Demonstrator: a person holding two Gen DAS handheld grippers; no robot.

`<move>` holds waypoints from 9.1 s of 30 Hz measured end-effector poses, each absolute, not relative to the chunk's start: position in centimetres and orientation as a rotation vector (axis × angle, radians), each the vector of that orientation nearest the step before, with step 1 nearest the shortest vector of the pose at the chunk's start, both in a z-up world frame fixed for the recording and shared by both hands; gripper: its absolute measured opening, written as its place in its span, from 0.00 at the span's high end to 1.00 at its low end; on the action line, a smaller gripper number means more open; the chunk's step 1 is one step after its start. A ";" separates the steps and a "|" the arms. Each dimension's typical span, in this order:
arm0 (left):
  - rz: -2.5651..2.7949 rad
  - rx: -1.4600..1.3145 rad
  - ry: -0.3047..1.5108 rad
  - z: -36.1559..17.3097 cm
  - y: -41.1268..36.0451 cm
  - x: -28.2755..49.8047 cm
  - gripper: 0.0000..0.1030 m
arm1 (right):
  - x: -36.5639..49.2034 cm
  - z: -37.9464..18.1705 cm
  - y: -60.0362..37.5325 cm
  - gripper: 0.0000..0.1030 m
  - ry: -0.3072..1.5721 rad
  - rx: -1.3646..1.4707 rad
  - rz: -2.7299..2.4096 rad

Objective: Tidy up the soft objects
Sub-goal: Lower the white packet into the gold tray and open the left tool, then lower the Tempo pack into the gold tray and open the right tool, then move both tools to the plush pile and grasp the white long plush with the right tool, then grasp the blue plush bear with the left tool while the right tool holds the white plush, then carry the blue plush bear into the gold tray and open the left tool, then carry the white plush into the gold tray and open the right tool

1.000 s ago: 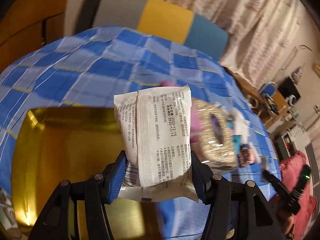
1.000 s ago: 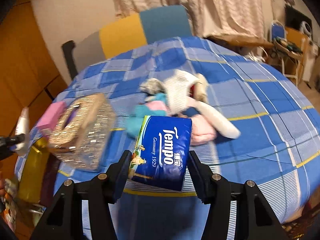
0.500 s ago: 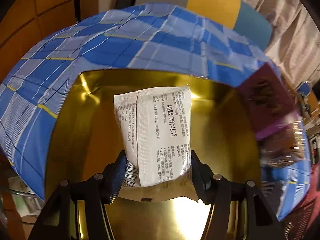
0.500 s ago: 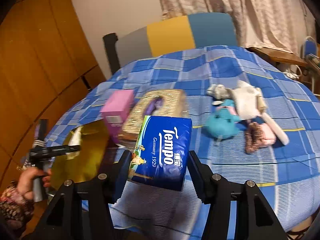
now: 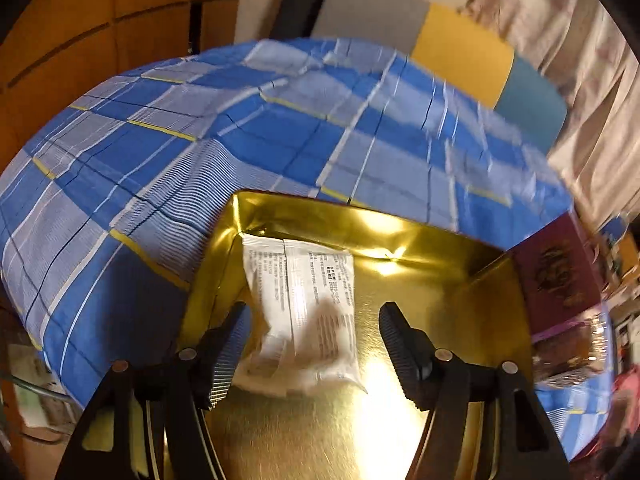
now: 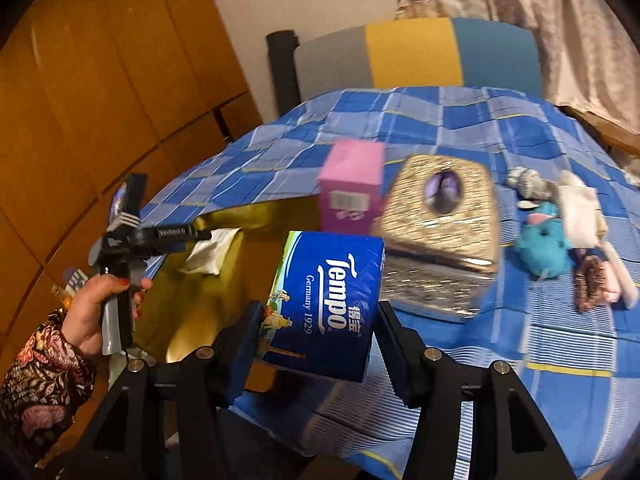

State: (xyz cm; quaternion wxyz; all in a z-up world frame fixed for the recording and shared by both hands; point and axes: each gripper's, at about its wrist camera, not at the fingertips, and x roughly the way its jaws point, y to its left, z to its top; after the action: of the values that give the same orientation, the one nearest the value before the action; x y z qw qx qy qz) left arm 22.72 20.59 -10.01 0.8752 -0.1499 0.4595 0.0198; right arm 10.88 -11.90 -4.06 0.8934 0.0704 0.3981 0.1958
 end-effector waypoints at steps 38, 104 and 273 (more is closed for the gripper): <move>0.144 -0.421 0.921 -10.8 23.1 13.2 0.35 | 27.6 -12.9 8.2 0.44 1.069 -0.038 0.423; -0.584 0.001 0.972 -9.2 -6.5 8.6 0.35 | 18.2 -10.8 -46.9 0.13 0.904 0.307 -0.228; 0.279 -0.280 0.755 -6.4 23.6 11.1 0.26 | 17.2 -9.4 2.9 0.73 1.064 0.275 0.688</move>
State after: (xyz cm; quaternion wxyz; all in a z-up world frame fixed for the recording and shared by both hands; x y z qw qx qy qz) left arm 11.14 23.60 -6.44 0.9105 -0.1360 0.3662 0.1354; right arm 17.19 2.90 -9.41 0.7971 0.1280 0.4955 0.3205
